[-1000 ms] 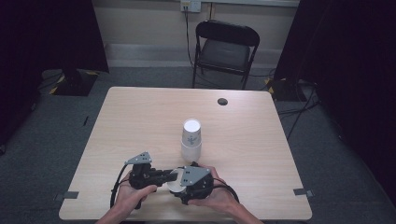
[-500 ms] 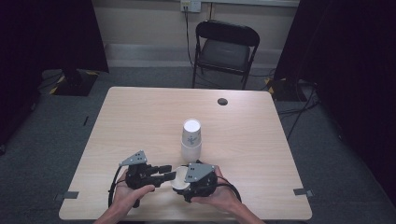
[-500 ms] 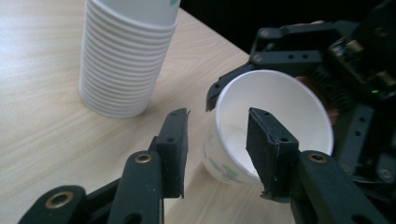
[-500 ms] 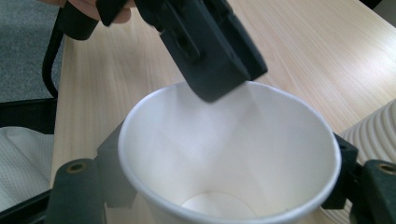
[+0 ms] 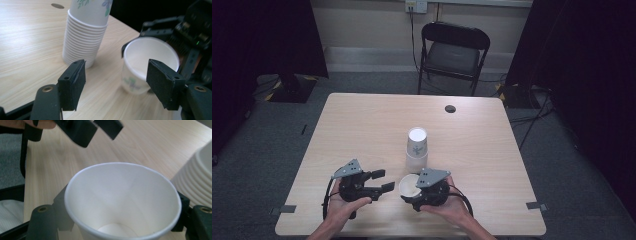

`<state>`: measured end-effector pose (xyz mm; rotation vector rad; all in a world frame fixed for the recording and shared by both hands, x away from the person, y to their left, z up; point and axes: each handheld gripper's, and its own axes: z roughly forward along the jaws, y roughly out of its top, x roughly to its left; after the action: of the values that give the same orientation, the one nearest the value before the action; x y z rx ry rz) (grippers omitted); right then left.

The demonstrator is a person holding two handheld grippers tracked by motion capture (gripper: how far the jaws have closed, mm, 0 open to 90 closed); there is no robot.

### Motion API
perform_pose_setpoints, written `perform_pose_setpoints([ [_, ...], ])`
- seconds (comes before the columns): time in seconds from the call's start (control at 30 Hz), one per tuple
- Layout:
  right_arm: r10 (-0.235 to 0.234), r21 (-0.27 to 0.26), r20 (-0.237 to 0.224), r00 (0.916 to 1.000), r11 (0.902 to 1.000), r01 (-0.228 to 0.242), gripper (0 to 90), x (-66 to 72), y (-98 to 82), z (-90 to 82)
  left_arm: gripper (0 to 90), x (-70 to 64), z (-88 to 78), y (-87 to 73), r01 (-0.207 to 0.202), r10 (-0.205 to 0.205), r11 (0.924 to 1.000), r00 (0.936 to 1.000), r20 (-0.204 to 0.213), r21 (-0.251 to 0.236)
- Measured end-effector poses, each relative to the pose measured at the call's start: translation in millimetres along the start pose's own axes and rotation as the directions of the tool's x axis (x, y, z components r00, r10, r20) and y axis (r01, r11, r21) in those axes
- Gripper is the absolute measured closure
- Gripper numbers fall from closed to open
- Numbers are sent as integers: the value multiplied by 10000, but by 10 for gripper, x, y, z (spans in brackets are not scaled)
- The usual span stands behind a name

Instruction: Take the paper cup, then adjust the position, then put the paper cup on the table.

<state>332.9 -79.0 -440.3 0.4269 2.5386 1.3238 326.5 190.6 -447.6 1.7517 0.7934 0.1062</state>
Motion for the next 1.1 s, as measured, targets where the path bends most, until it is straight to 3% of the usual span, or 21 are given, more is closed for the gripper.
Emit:
perform_pose_setpoints([
  [0.07,371,-200,83,9993,9991,-369,280,-61,-15,-70,219,10,-20,14,-191,199,9997,9986,-485,168],
  [0.2,725,-408,242,9971,9966,-715,284,-131,-41,-151,157,45,-76,41,-321,331,9994,9969,-710,142],
  [0.33,1015,-488,405,9940,9938,-995,287,-185,-65,-205,155,54,-120,58,-719,725,9974,9910,-1126,88],
  [0.47,1402,-791,586,9884,9876,-1354,290,-259,-71,-298,156,87,-112,42,-695,745,9969,9839,-1627,360],
  [0.8,1541,-820,1188,9809,9860,-1450,291,-358,-76,-425,156,68,-76,-15,-844,926,9949,9812,-1695,553],
  [1.0,1706,-911,1604,9722,9833,-1575,292,-458,-102,-514,156,125,-62,-38,-780,902,9948,9736,-2095,657],
  [1.1,1961,-1102,1802,9639,9778,-1783,292,-562,-119,-554,156,161,-46,-64,-823,1016,9921,9702,-2202,948],
])
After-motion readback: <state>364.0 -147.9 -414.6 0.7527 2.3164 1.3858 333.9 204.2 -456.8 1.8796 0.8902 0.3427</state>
